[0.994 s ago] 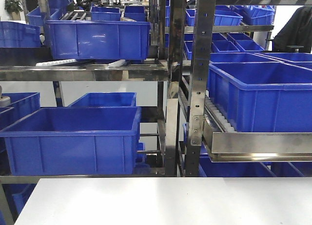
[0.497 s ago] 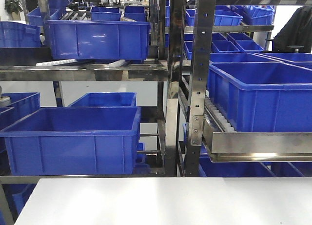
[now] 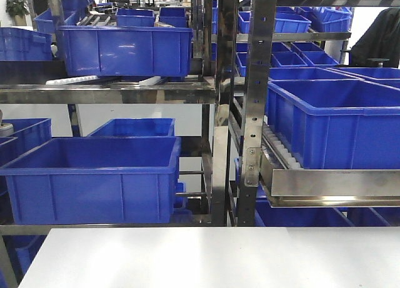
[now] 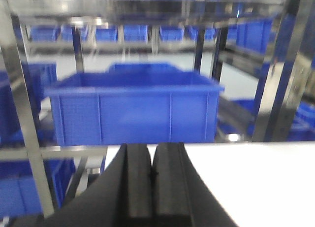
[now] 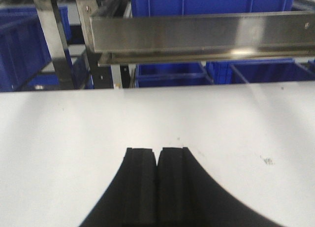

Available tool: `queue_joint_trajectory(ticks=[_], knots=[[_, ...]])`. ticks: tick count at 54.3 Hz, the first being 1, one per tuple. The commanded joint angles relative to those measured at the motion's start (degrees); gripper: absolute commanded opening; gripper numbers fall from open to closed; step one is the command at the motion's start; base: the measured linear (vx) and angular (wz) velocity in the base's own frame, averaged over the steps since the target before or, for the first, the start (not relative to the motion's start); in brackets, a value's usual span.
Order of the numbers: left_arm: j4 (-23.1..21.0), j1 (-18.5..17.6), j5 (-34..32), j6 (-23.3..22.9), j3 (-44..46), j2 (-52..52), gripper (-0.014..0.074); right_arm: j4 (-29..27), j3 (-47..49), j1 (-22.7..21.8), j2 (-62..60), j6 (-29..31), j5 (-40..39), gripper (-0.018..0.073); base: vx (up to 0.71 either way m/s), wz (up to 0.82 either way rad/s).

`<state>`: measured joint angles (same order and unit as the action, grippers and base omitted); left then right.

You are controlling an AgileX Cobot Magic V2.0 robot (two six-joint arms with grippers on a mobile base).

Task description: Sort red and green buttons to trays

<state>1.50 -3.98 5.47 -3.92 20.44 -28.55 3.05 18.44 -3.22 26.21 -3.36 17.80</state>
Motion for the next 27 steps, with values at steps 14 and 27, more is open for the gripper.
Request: queue_joint_trajectory(ticks=[14, 27], knots=[[-0.4, -0.3, -2.5, 0.0, 2.1, -12.3, 0.0088, 0.6, 1.9, -0.3, 6.5, 0.7, -4.5, 0.0323, 0.0, 0.0], [0.2, -0.3, -1.0, 3.1, 2.1, -19.1, 0.0303, 0.6, 1.9, -0.3, 8.4, 0.7, -4.5, 0.0494, 0.0, 0.0]])
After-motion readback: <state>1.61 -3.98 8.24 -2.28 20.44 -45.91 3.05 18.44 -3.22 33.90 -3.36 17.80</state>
